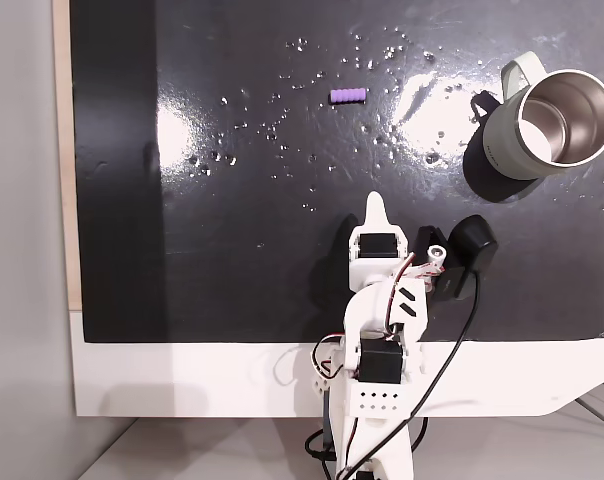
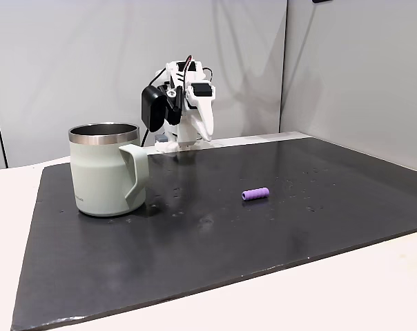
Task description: Grasp a pengrip and put it in the cup.
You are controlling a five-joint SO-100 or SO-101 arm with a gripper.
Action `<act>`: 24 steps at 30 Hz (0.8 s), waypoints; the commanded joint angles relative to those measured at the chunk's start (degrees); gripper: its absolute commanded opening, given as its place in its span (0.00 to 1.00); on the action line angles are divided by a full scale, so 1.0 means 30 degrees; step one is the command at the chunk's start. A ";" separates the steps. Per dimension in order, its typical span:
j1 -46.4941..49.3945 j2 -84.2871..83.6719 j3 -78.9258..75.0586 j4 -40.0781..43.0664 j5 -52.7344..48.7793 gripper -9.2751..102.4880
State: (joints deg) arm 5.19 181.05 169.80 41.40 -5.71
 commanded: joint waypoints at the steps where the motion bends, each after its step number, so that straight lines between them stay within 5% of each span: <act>1: -0.0264 -0.1230 -0.2578 -0.0059 -0.0645 0.08; 11: -0.0908 -1.4238 -1.2217 -0.0850 0.0645 0.08; 24: -0.1025 -2.5459 -2.2793 0.3252 0.2842 0.08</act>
State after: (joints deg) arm 2.37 109.07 109.51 48.78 1.32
